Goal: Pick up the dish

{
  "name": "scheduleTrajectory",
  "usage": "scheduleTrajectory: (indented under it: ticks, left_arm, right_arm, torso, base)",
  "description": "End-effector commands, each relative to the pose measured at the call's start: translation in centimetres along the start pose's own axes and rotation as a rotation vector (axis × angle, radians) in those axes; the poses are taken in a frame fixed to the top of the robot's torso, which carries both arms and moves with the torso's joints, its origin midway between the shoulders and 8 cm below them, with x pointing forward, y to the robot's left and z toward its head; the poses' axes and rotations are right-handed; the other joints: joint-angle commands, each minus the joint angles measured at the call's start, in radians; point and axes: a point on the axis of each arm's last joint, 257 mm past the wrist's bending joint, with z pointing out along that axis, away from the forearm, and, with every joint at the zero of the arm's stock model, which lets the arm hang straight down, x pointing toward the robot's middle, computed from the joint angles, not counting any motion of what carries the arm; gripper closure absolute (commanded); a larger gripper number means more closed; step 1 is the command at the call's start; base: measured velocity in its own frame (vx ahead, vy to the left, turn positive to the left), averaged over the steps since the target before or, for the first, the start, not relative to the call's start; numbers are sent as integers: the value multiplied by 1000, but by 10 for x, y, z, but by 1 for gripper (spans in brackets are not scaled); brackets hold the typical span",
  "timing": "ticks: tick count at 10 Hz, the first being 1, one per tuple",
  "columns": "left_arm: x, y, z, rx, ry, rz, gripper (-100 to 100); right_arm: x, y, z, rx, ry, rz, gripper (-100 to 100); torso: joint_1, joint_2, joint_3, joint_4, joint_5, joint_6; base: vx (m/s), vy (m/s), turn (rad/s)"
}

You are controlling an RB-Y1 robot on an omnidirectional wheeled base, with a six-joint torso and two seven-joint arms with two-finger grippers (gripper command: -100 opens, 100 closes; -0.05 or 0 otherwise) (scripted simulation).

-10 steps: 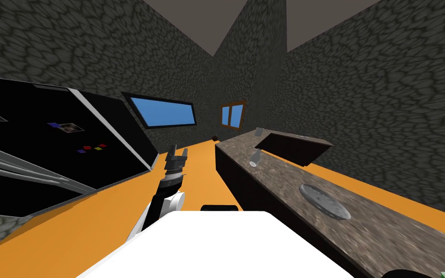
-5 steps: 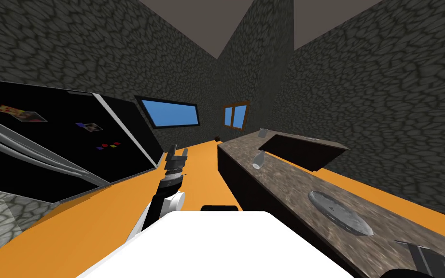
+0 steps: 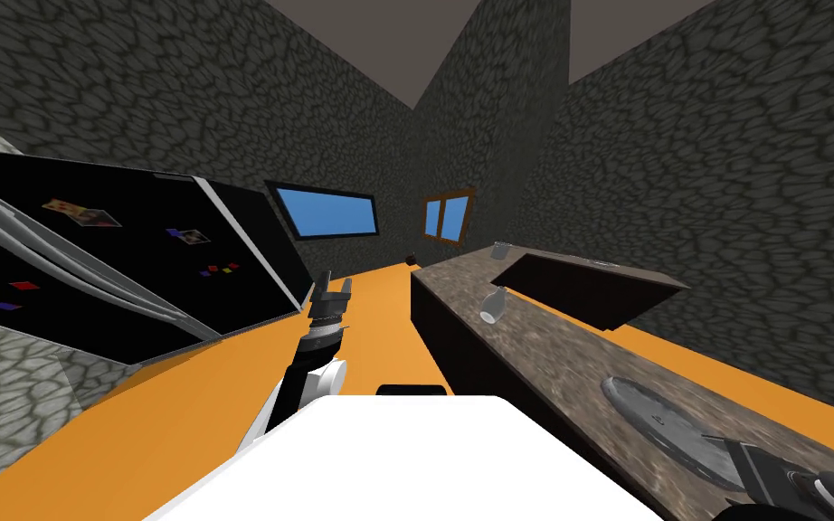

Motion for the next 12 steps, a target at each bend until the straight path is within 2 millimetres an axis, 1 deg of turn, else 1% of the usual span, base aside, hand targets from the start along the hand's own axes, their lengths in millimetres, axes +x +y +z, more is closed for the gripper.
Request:
scheduleTrajectory:
  ticks: [1,2,4,5,7,10,11,12]
  left_arm:
    - [0,0,0,0,0,0,0]
    - [0,0,0,0,0,0,0]
    - [0,0,0,0,0,0,0]
    - [0,0,0,0,0,0,0]
    - [0,0,0,0,0,0,0]
    - [0,0,0,0,0,0,0]
    - [0,0,0,0,0,0,0]
    - [0,0,0,0,0,0,0]
  right_arm:
    - [0,0,0,0,0,0,0]
    - [9,4,1,0,11,27,-100]
    - [26,13,2,-1,31,79,-100]
    - [42,23,3,-2,53,131,-100]
    - [59,33,3,-3,74,182,-100]
    - [83,49,4,-4,107,257,-100]
    - [77,46,4,-4,99,240,-100]
    - [78,46,4,-4,100,244,100]
  torso:
    - [0,0,0,0,0,0]
    - [0,1,1,0,0,0]
    - [-1,7,4,1,0,-1]
    - [-1,9,5,2,0,0]
    - [-2,13,8,3,0,0]
    - [-1,10,6,2,0,0]
    - [-1,9,5,2,0,0]
    - [-2,6,4,2,0,1]
  base:
    - [0,0,0]
    - [-35,5,218]
    - [-116,-10,329]
    - [-180,-12,386]
    - [-155,-8,338]
    - [-111,15,284]
    - [-46,9,59]
    - [-8,2,-15]
